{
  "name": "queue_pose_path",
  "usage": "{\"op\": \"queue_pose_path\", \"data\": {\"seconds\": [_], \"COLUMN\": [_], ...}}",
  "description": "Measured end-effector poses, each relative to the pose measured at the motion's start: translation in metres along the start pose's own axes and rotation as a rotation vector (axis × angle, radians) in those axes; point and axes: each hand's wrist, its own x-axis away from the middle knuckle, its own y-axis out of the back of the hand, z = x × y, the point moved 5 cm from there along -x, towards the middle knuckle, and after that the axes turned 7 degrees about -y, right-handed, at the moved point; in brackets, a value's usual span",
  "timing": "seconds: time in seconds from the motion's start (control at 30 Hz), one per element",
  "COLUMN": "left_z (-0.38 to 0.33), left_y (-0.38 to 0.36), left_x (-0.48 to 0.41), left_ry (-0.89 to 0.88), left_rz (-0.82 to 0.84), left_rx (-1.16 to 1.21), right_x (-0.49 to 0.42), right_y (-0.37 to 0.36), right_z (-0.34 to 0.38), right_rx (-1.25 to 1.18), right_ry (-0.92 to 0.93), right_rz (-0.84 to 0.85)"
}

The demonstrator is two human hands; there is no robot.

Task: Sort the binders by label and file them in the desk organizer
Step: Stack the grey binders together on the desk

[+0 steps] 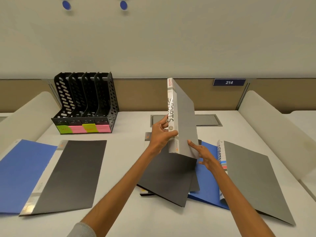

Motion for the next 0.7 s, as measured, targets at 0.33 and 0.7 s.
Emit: {"op": "queue_pose_path", "data": {"seconds": [0.33,0.7], "left_z": [0.005,0.026], "left_y": [0.096,0.252], "left_x": [0.011,0.062], "left_ry": [0.094,0.171], "left_rz": [-0.177,-0.264], "left_rx": [-0.006,-0.151], "right_x": [-0.003,0.021], "right_y": [-0.052,-0.199], "right_z": [0.022,-0.011], "right_rx": [0.027,0.054], "right_ry": [0.171,0.083], "right_rz": [-0.078,-0.039]}}
